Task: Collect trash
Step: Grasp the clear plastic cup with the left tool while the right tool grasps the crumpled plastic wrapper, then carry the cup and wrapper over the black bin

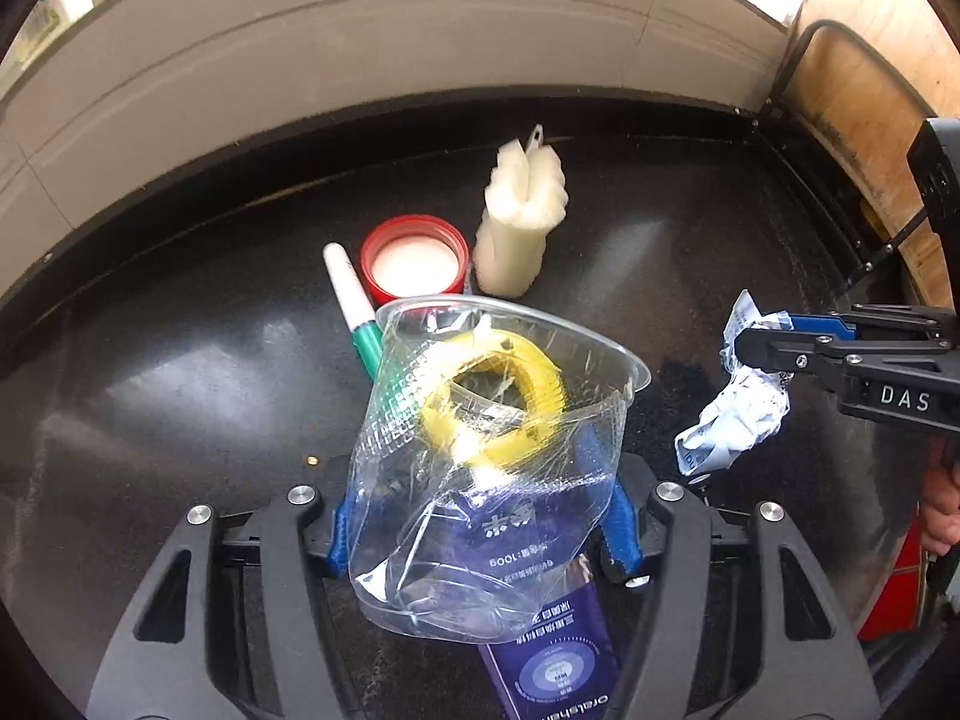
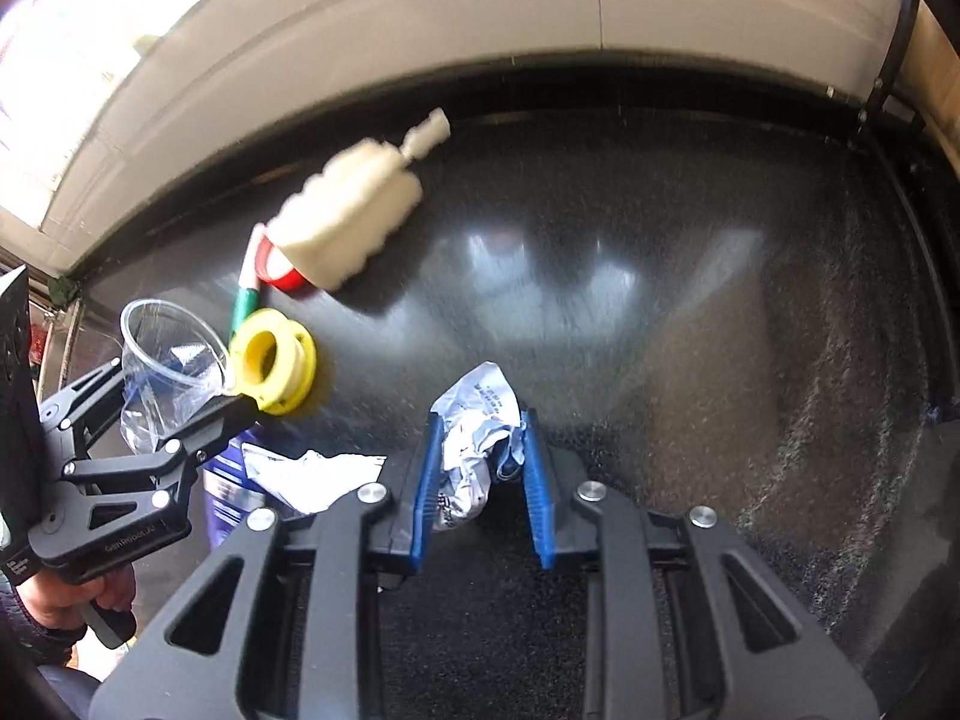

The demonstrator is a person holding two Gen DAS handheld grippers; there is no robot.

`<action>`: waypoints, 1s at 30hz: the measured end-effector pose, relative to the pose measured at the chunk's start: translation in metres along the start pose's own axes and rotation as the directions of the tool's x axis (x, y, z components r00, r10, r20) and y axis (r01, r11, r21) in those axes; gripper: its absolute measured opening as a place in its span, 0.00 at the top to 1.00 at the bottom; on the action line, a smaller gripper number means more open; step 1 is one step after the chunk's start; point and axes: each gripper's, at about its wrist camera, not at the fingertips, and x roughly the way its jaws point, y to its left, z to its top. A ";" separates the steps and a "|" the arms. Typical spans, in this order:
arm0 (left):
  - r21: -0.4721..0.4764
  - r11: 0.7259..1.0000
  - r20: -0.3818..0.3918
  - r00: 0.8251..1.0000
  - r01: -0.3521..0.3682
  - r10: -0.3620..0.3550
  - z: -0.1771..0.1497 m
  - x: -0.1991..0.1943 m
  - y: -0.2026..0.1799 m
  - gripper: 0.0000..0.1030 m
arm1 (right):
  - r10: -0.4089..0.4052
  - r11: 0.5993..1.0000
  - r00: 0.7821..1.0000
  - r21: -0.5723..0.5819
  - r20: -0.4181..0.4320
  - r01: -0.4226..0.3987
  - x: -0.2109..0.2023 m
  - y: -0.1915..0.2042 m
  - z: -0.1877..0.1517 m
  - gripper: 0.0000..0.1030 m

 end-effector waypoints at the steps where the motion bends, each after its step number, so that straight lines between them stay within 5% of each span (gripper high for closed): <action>1: -0.006 1.000 0.008 1.000 0.000 0.001 -0.001 -0.006 0.001 0.41 | 0.002 1.000 1.000 -0.003 0.013 -0.002 -0.006 0.002 0.001 0.75; 19: -0.069 0.994 0.112 0.990 -0.079 0.087 -0.022 -0.082 0.008 0.41 | -0.005 0.997 0.989 -0.077 0.149 0.017 -0.078 0.016 -0.008 0.75; 30: -0.282 0.940 0.130 0.963 -0.192 0.236 -0.073 -0.163 0.071 0.41 | 0.108 0.954 0.983 -0.292 0.147 -0.062 -0.081 0.118 0.000 0.75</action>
